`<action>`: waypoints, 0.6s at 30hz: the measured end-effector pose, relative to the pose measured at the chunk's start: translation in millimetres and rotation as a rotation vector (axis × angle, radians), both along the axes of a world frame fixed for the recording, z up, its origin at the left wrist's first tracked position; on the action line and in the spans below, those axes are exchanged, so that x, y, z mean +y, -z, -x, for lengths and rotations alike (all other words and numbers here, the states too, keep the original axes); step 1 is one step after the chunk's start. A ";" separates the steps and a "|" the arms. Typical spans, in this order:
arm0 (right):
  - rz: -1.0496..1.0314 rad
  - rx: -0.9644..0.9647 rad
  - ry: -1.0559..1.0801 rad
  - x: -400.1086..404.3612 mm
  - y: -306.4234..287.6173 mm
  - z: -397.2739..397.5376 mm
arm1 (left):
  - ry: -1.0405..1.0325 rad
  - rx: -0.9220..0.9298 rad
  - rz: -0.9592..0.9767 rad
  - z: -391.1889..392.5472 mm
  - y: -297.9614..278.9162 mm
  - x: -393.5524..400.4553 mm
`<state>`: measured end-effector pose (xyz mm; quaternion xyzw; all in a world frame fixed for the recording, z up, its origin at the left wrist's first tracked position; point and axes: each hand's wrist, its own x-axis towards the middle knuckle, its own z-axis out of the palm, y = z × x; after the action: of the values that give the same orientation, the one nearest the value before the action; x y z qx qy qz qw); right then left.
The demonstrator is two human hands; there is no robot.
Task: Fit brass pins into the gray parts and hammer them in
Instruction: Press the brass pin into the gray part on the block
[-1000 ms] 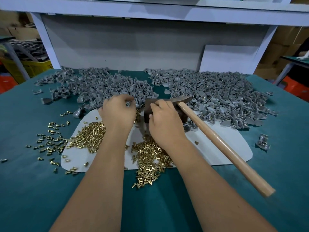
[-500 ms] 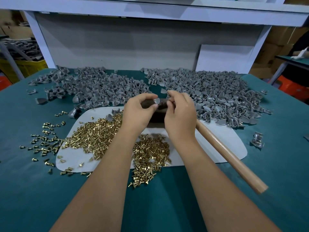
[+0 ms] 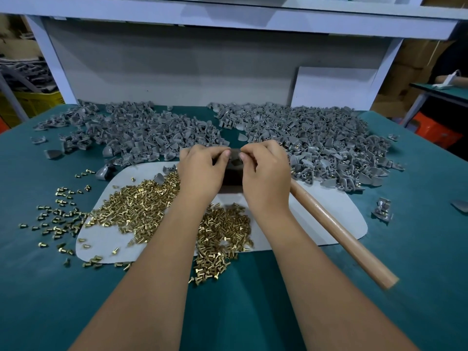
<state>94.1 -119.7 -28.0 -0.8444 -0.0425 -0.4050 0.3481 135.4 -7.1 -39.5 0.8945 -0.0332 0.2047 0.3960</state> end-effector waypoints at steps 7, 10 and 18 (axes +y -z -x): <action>-0.002 0.041 -0.017 0.0 -0.5 -0.2 | -0.014 0.077 0.282 -3.6 -0.7 2.7; -0.003 0.048 -0.029 -0.1 -0.4 -0.3 | 0.031 0.096 0.448 -3.2 -2.3 8.7; 0.031 0.055 -0.052 1.2 1.8 0.1 | 0.270 0.102 0.345 -0.5 -1.3 8.5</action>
<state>93.9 -118.5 -29.8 -0.8592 -0.0610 -0.3717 0.3462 135.9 1.3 -38.2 0.8101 -0.0970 0.1072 0.5682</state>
